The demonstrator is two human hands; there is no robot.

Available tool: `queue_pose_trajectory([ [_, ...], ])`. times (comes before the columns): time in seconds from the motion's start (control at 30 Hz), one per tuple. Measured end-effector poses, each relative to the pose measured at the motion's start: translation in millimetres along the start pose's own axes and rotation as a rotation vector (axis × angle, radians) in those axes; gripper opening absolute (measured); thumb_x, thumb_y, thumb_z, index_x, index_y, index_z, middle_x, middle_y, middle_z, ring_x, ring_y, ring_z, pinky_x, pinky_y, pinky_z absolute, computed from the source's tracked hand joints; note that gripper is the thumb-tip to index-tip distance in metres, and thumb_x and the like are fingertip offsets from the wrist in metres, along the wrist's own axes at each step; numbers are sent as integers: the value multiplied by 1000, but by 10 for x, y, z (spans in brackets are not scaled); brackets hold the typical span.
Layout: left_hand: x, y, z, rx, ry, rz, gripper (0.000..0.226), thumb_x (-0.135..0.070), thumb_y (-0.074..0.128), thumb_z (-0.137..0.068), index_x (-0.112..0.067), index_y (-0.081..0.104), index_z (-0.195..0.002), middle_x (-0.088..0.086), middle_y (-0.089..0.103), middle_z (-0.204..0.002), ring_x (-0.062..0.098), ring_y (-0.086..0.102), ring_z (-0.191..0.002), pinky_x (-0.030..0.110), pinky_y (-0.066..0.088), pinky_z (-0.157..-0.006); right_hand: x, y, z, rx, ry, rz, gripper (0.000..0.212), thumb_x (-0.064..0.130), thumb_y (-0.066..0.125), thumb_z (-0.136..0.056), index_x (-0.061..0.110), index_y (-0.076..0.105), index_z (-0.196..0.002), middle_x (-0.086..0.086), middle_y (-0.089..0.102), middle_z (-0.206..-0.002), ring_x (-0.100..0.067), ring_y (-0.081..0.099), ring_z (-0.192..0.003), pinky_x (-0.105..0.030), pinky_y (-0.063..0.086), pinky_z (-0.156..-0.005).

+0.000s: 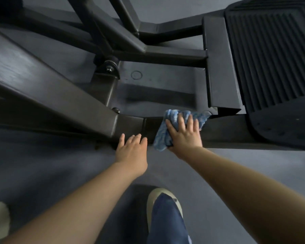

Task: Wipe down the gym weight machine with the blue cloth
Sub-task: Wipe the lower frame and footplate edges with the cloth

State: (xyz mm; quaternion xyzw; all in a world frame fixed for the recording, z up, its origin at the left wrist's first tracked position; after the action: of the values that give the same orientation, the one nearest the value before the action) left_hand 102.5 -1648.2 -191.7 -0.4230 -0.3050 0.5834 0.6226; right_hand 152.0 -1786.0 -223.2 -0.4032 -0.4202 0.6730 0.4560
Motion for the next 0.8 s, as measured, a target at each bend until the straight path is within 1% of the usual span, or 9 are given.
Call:
queue_pose_trajectory([
  [0.13, 104, 187, -142, 88, -16, 7, 65, -16, 42, -93, -13, 10, -149, 4, 4, -158, 20, 5, -145, 40, 3, -118, 533, 9, -250, 19, -125, 11, 92, 71, 44, -81, 32, -3, -150, -18, -10, -156, -50, -6, -139, -61, -6, -110],
  [0.23, 182, 283, -264, 98, -44, 68, 67, -14, 44, -91, -9, 11, -149, 6, 6, -157, 21, 9, -145, 36, 11, -118, 740, 21, -346, -19, -123, 43, 76, 57, 41, -91, 30, 2, -150, -21, -3, -156, -52, 0, -139, -61, -1, -110],
  [0.3, 230, 316, -315, 73, -68, 100, 66, -12, 46, -89, -9, 16, -147, 7, 12, -155, 23, 16, -142, 33, 19, -115, 775, 15, -356, -79, -126, 71, 70, 52, 55, -87, 33, 26, -147, -24, 22, -151, -53, 23, -134, -62, 16, -109],
  [0.37, 243, 308, -335, 12, -76, 107, 60, -11, 49, -87, -12, 25, -142, 6, 20, -149, 23, 27, -136, 31, 27, -109, 736, 40, -321, -123, -132, 87, 69, 50, 76, -66, 34, 55, -130, -18, 53, -132, -48, 50, -118, -57, 39, -99],
  [0.4, 225, 299, -336, -9, -71, 106, 56, -12, 50, -86, -13, 29, -139, 5, 23, -146, 24, 30, -133, 31, 29, -106, 697, 53, -292, -157, -144, 100, 68, 48, 79, -61, 33, 60, -125, -16, 59, -126, -45, 56, -112, -54, 44, -94],
  [0.57, -114, 239, -349, 22, 46, 103, 28, -13, 45, -90, -14, 47, -117, 6, 43, -126, 26, 44, -118, 34, 37, -94, 311, 72, -8, -231, -221, 182, 66, 37, 72, -61, 30, 61, -125, -14, 62, -123, -42, 59, -107, -51, 48, -91],
  [0.67, -436, 222, -343, 111, 144, 229, 33, -18, 45, -93, -16, 48, -126, 6, 44, -130, 27, 42, -123, 37, 38, -100, -90, 49, 220, -211, -192, 188, 71, 34, 76, -55, 28, 61, -125, -13, 63, -121, -41, 61, -105, -49, 49, -89],
  [0.73, -564, 150, -349, 122, 126, 344, 36, -21, 49, -94, -19, 48, -130, 4, 44, -134, 24, 43, -124, 34, 38, -101, -273, -51, 370, -194, -235, 138, 73, 30, 78, -54, 25, 62, -125, -14, 63, -121, -41, 61, -104, -48, 50, -88],
  [0.8, -644, 34, -347, 87, 76, 472, 37, -19, 53, -92, -17, 51, -129, 6, 49, -132, 21, 48, -120, 27, 38, -98, -351, -198, 501, -156, -299, 37, 65, 25, 68, -67, 27, 55, -130, -12, 55, -130, -39, 56, -112, -43, 45, -95],
])
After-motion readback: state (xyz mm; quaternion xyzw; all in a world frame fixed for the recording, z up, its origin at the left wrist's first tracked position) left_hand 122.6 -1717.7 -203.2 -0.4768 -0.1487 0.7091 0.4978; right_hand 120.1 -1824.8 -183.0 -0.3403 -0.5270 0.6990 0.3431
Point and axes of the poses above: each hand's wrist, its own z-axis away from the middle knuckle, its own y-axis out of the palm, x = y × z, the point moved 8 cm from there along -z, towards the middle knuckle
